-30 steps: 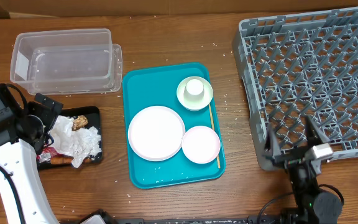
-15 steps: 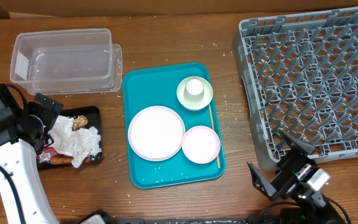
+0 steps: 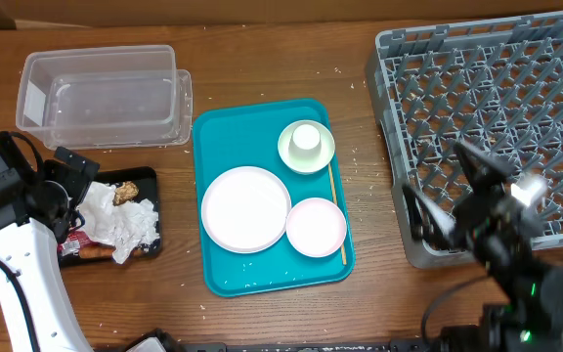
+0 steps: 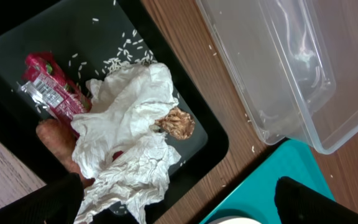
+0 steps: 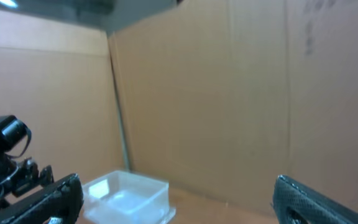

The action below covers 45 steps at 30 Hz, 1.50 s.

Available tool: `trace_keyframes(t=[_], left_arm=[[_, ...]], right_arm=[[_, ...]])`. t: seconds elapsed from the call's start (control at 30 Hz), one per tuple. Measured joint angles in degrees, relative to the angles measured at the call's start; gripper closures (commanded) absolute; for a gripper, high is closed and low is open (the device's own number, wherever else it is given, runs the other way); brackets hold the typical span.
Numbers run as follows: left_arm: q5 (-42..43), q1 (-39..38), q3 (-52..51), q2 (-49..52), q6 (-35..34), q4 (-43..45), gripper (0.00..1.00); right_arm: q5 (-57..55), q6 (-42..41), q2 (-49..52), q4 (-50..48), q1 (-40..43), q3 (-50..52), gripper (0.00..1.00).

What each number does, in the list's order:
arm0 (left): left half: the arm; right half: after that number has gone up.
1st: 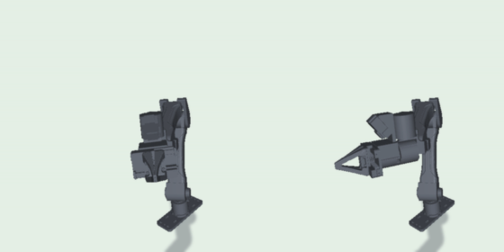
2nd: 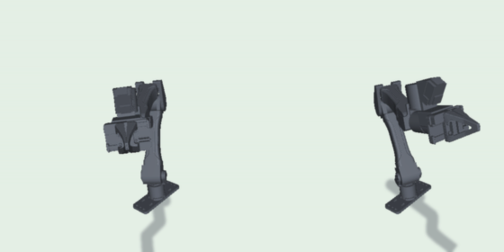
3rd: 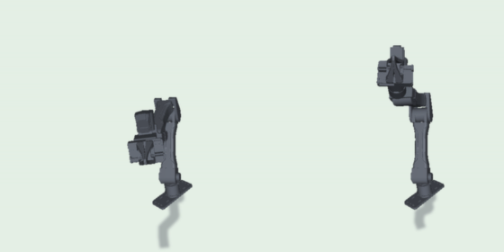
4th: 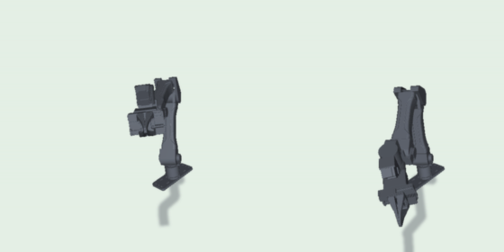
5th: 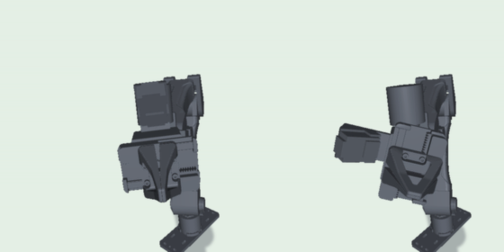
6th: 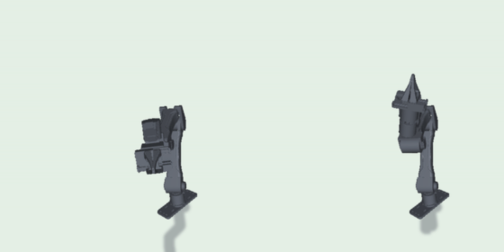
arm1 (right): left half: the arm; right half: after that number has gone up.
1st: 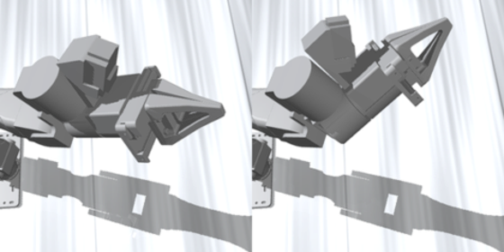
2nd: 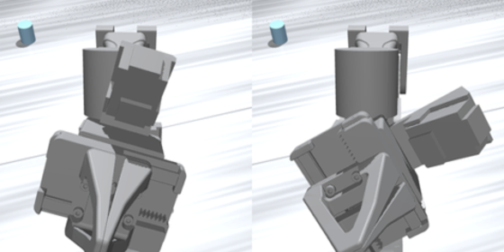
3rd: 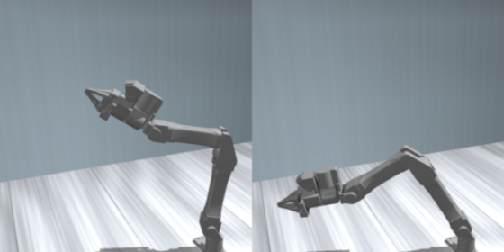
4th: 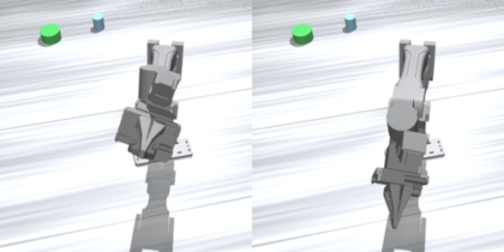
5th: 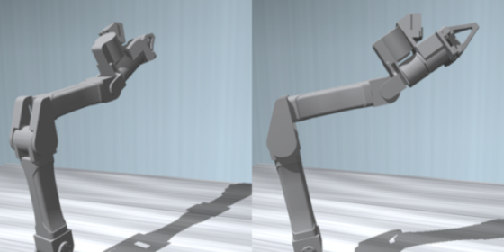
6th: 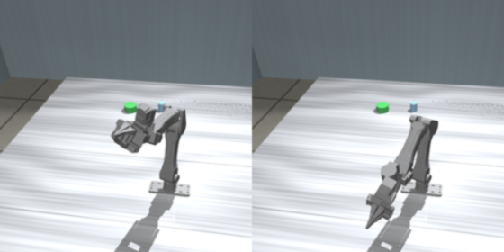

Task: Sort waste into correct bins and load items into the dishwasher
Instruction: 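Raise the right arm and move the right gripper over the white cup, then lower the right gripper onto the white cup to grasp it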

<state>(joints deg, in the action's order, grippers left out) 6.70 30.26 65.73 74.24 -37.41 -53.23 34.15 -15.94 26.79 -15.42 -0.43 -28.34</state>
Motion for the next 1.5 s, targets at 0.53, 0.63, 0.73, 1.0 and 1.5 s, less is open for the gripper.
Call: trace_keyframes(t=[0.53, 0.63, 0.73, 1.0, 1.5], left_arm=[[0.0, 0.0, 0.0, 0.1, 0.0, -0.1, 0.00], [0.0, 0.0, 0.0, 0.1, 0.0, -0.1, 0.00], [0.1, 0.0, 0.0, 0.1, 0.0, -0.1, 0.00], [0.0, 0.0, 0.0, 0.1, 0.0, -0.1, 0.00], [0.0, 0.0, 0.0, 0.1, 0.0, -0.1, 0.00]], right_arm=[[-8.4, 17.2, 65.5, 55.6, -16.1, -55.6, 0.00], [-11.3, 17.6, 71.0, 55.7, -19.1, -56.7, 0.00], [-11.0, 17.0, 74.6, 55.0, -20.2, -56.7, 0.00], [-12.3, 14.7, 80.5, 52.2, -20.5, -56.8, 0.00], [-34.6, 3.5, 88.1, 49.5, -31.4, -56.8, 0.00]])
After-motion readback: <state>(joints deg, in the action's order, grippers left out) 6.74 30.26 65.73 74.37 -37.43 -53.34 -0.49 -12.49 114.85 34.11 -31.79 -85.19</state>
